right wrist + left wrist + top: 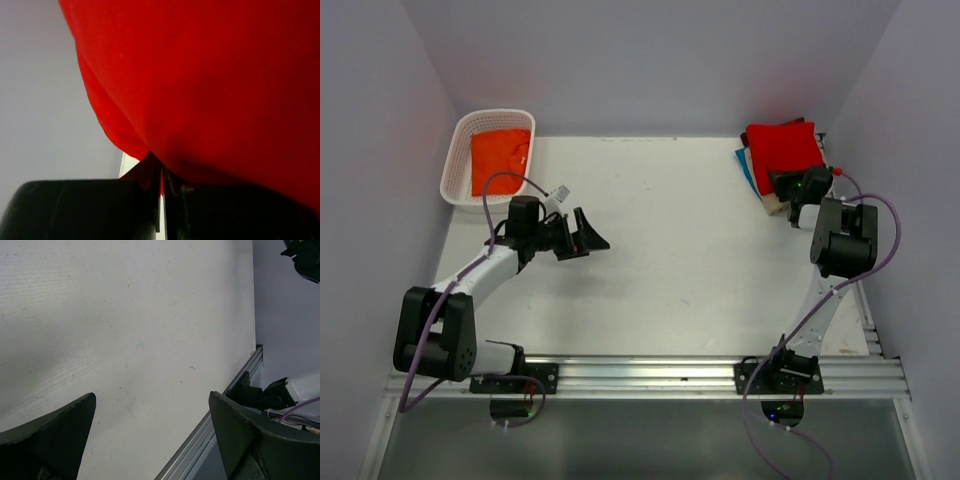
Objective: Fold and stack the t-shirts
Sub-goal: Neatly place the folded tshirt to the corner
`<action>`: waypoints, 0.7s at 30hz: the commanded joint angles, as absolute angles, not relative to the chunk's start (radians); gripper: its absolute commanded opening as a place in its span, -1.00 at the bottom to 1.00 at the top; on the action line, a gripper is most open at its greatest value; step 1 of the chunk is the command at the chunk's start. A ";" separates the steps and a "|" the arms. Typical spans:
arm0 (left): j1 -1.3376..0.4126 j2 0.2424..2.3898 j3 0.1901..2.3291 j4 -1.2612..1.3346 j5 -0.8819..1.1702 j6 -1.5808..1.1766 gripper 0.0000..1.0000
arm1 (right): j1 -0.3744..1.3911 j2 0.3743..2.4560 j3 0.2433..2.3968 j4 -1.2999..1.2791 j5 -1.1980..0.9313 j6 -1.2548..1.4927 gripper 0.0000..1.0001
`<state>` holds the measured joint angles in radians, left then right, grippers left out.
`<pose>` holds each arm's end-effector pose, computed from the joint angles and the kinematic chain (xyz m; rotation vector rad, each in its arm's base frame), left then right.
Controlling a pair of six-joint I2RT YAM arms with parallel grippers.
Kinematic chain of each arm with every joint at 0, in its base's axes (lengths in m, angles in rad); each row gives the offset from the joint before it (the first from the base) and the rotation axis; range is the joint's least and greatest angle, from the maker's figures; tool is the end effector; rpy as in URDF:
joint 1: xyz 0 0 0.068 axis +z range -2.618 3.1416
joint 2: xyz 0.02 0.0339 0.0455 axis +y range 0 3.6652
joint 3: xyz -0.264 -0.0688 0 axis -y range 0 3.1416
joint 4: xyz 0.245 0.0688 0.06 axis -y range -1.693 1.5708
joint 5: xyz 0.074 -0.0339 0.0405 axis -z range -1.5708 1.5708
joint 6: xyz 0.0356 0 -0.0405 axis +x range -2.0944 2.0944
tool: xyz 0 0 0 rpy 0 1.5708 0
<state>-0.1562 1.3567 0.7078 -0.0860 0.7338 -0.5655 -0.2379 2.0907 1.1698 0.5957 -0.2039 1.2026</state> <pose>0.2629 -0.0655 0.2039 -0.0844 2.3686 -1.2064 0.4393 -0.0991 0.1491 1.1936 1.5803 0.8369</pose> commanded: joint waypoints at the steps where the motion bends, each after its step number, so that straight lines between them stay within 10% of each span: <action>1: -0.147 1.315 0.701 -0.086 0.758 -0.561 0.96 | -0.239 2.083 1.106 0.603 -0.163 1.250 -1.00; 13: -0.138 1.313 0.917 -0.172 0.635 -0.538 0.96 | -0.236 1.901 0.922 1.182 -0.317 1.302 -0.97; 21: -0.066 1.386 1.176 -0.216 0.486 -0.532 1.00 | -0.206 1.792 0.856 1.583 -0.609 1.604 0.08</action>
